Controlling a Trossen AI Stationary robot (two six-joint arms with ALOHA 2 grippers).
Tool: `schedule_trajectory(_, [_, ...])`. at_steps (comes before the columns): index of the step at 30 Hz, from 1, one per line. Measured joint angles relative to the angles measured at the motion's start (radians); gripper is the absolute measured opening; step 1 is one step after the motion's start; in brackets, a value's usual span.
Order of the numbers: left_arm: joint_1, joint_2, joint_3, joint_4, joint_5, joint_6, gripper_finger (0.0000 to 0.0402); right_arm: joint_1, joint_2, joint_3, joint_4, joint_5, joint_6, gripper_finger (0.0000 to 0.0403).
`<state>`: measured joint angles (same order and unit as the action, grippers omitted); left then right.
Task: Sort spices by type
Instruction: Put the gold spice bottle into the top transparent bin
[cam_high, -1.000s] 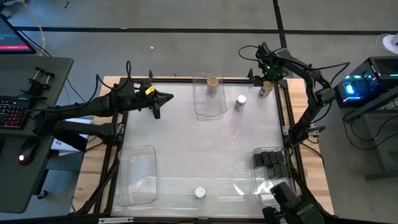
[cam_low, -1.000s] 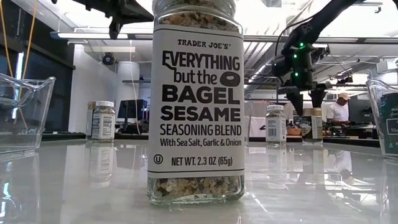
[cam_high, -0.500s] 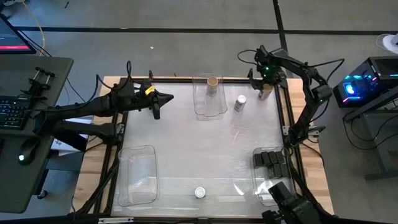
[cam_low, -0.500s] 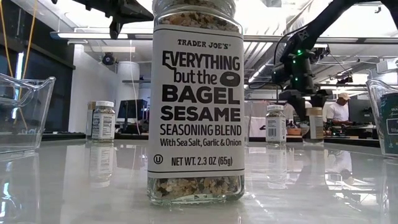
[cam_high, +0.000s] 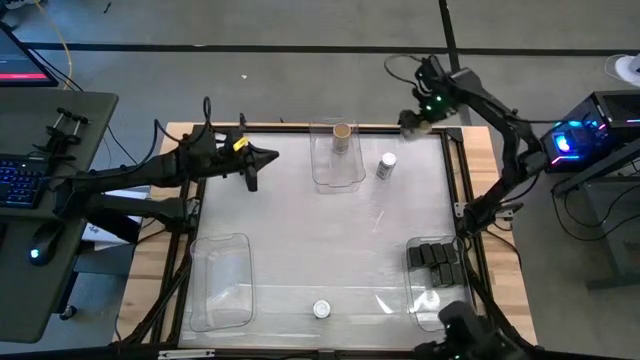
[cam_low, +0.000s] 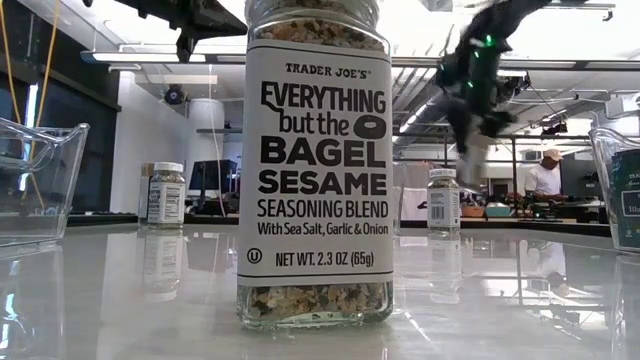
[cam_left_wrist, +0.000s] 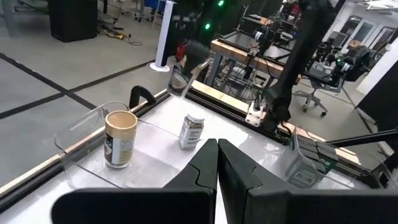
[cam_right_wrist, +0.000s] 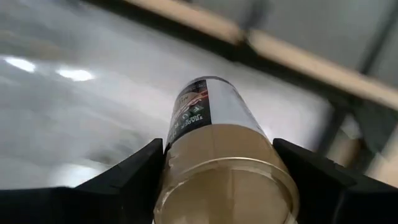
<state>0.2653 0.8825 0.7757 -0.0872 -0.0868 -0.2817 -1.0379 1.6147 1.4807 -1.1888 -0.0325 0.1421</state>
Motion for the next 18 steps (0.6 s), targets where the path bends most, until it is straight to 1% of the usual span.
schedule_trajectory(3, [0.013, 0.0, 0.0, 0.0, 0.0, 0.004, 0.0, 0.085, -0.008, 0.057, 0.08, -0.069, 0.045, 0.0271])
schedule_trajectory(5, [0.023, 0.0, 0.0, 0.0, -0.001, 0.004, 0.0, 0.159, -0.005, 0.096, 0.142, -0.093, 0.075, 0.0271])
schedule_trajectory(8, [0.034, 0.0, 0.0, 0.001, -0.001, 0.004, 0.0, 0.272, 0.025, 0.155, 0.237, -0.101, 0.108, 0.0271])
schedule_trajectory(11, [0.037, 0.0, 0.0, 0.001, -0.002, 0.0, 0.0, 0.364, 0.078, 0.218, 0.295, -0.101, 0.13, 0.0271])
schedule_trajectory(14, [0.037, 0.0, 0.0, 0.0, -0.002, -0.002, 0.0, 0.426, 0.151, 0.312, 0.299, -0.094, 0.127, 0.0271])
schedule_trajectory(18, [0.035, 0.0, 0.0, -0.005, 0.021, -0.002, 0.0, 0.474, 0.276, 0.464, 0.229, -0.051, 0.085, 0.0271])
